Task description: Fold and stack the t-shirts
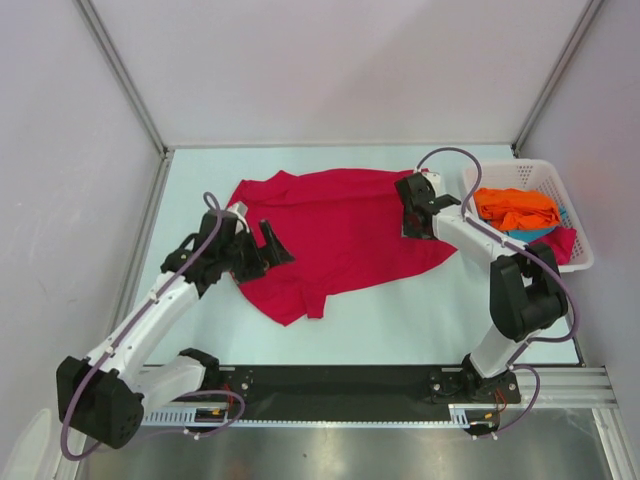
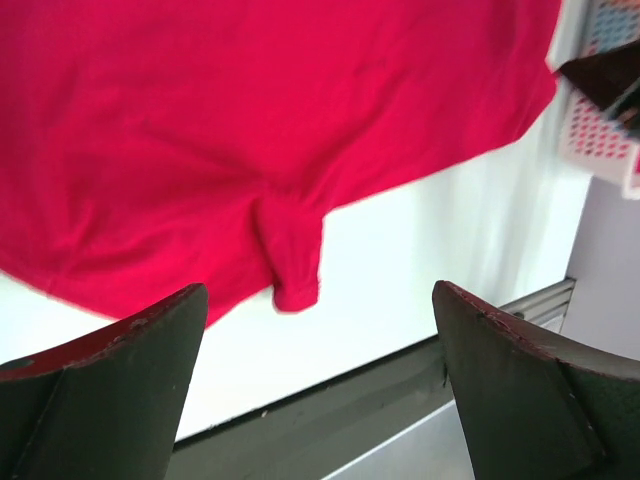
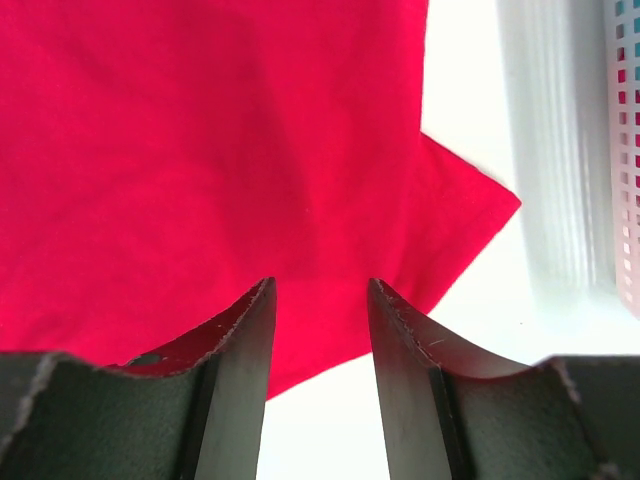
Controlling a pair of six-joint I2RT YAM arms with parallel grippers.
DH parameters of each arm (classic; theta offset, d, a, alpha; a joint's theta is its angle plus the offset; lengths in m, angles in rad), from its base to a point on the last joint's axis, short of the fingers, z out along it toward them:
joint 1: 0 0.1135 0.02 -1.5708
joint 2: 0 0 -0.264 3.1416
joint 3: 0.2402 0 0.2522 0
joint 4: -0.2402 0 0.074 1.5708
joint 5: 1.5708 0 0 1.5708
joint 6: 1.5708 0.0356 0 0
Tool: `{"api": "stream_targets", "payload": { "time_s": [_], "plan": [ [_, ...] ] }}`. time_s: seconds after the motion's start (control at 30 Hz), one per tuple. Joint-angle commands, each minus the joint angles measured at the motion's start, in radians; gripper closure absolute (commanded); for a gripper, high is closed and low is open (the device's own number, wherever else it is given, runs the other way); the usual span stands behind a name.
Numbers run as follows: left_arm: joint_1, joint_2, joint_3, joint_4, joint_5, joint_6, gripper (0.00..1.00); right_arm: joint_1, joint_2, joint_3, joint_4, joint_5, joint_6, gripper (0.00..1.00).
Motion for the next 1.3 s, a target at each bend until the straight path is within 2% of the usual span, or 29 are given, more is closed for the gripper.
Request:
{"api": "stream_targets", "payload": {
  "time_s": [0.0,0.17,0.43,0.67,0.87,1.27],
  "plan": [
    [-0.050,-0.059,-0.119,0.050,-0.033,-0.080,0.01,-0.013,-0.040,-0.016,0.012,-0.012,0.021,0.53],
    [-0.125,-0.075,-0.216,0.079,-0.056,-0.132,0.00,-0.018,-0.032,-0.019,0.009,-0.024,0.026,0.53],
    [-0.206,0.008,-0.281,0.146,-0.080,-0.174,0.00,-0.018,-0.038,0.013,-0.011,-0.023,0.017,0.53],
    [-0.234,-0.029,-0.347,0.146,-0.109,-0.220,0.00,-0.030,-0.067,0.016,-0.027,-0.014,-0.003,0.52],
    [-0.265,-0.099,-0.377,0.081,-0.178,-0.249,0.02,-0.027,-0.066,0.016,-0.030,-0.015,-0.003,0.53],
    [-0.266,-0.131,-0.436,0.073,-0.198,-0.278,0.06,-0.018,-0.076,0.031,-0.043,-0.018,-0.005,0.53]
  ]
}}
